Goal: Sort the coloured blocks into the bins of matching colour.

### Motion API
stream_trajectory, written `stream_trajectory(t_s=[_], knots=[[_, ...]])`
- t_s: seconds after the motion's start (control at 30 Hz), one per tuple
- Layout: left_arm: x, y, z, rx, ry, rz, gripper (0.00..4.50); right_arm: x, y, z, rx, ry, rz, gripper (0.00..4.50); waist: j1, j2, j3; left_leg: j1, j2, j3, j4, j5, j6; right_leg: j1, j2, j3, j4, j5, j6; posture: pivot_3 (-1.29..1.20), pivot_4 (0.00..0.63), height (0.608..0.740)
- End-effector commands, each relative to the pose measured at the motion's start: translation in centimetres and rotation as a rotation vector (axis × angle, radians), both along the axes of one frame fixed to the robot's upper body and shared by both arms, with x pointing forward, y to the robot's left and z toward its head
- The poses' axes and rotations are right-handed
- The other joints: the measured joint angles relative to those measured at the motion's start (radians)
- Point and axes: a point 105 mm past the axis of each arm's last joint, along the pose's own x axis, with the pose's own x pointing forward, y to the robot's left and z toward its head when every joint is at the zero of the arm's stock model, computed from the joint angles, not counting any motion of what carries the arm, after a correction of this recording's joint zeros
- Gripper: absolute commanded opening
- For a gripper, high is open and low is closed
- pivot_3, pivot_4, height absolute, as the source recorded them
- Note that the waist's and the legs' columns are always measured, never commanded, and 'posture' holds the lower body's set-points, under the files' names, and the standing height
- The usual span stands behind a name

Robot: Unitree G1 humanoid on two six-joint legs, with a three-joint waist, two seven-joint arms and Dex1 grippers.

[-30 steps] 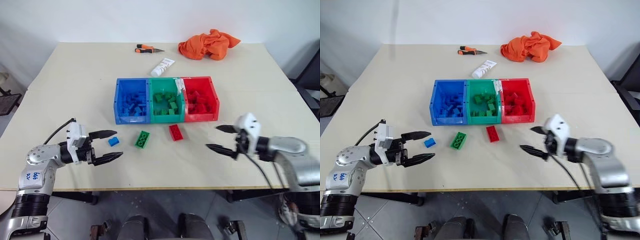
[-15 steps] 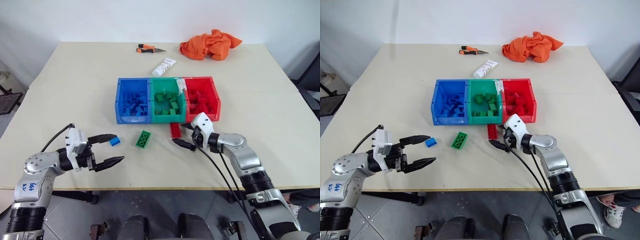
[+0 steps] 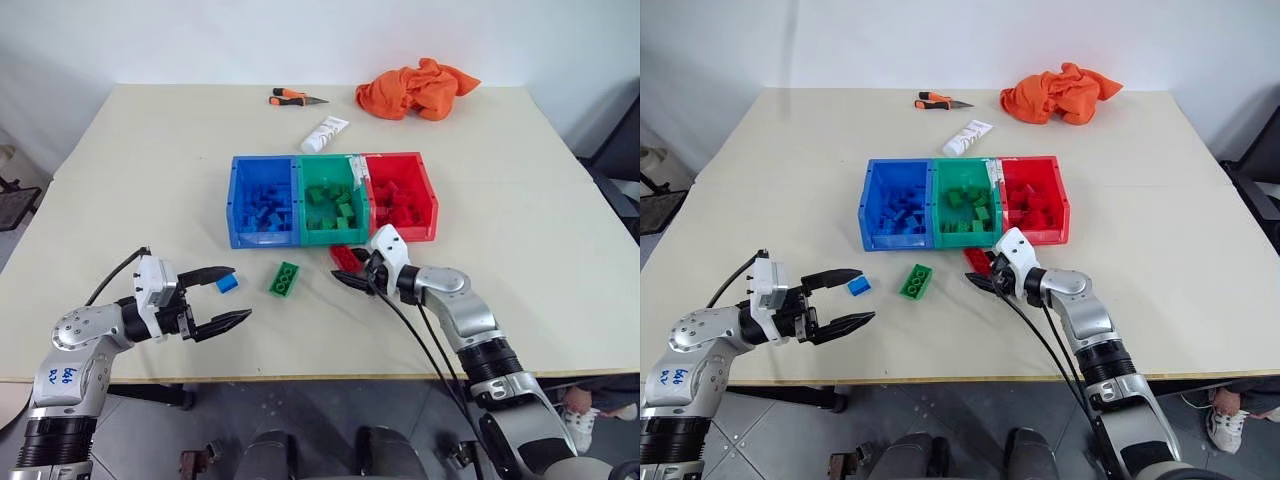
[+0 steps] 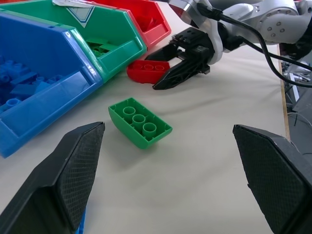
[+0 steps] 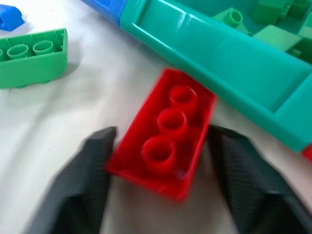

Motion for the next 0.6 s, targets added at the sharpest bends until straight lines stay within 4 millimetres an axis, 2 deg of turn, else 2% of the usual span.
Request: stream_trajectory(t_s=[0.03,0.17,0.27,0.37,0.5,0.6], knots=[[-0.1,-0.3,0.9,-0.012,-0.041,-0.015,4.50,-1.6,-0.3,2.3,0.024,-0.055,0.065,1.52,-0.001,0.000,0.000,0.000,0.000,0.000,0.000,0.000,0.000,0.000,0.000,0.000,0.000,0.000,0.000,0.00,0.150,0.740],[-0.1,-0.3,0.8,-0.013,-0.039,-0.018,4.50,-3.0,-1.1,3.7,0.039,-0.070,0.096,1.51,-0.004,0.000,0.000,0.000,0.000,0.000,0.000,0.000,0.000,0.000,0.000,0.000,0.000,0.000,0.000,0.00,0.150,0.740],[0.0,-0.4,0.7,-0.014,-0.035,-0.025,4.50,-3.6,-2.6,6.0,0.066,-0.108,0.092,1.51,-0.005,0.000,0.000,0.000,0.000,0.000,0.000,0.000,0.000,0.000,0.000,0.000,0.000,0.000,0.000,0.00,0.150,0.740],[0.3,-0.6,0.6,-0.016,-0.031,-0.040,4.50,-0.4,-5.3,9.4,0.094,-0.199,-0.071,1.51,-0.005,0.000,0.000,0.000,0.000,0.000,0.000,0.000,0.000,0.000,-0.001,0.000,0.000,0.000,0.000,0.00,0.150,0.740],[0.9,-1.0,0.7,-0.020,-0.037,-0.056,4.50,3.0,-7.4,11.1,0.091,-0.233,-0.204,1.51,-0.008,0.000,0.000,0.001,0.000,0.000,0.000,0.000,0.000,0.000,0.000,0.000,0.000,0.000,0.000,0.00,0.150,0.740],[1.2,-1.2,0.8,-0.022,-0.042,-0.066,4.50,5.4,-8.8,11.1,0.048,-0.239,-0.295,2.47,-0.008,0.000,0.000,0.000,0.000,0.001,-0.001,0.000,0.000,-0.001,0.000,0.000,0.000,0.000,0.000,0.00,0.150,0.740]])
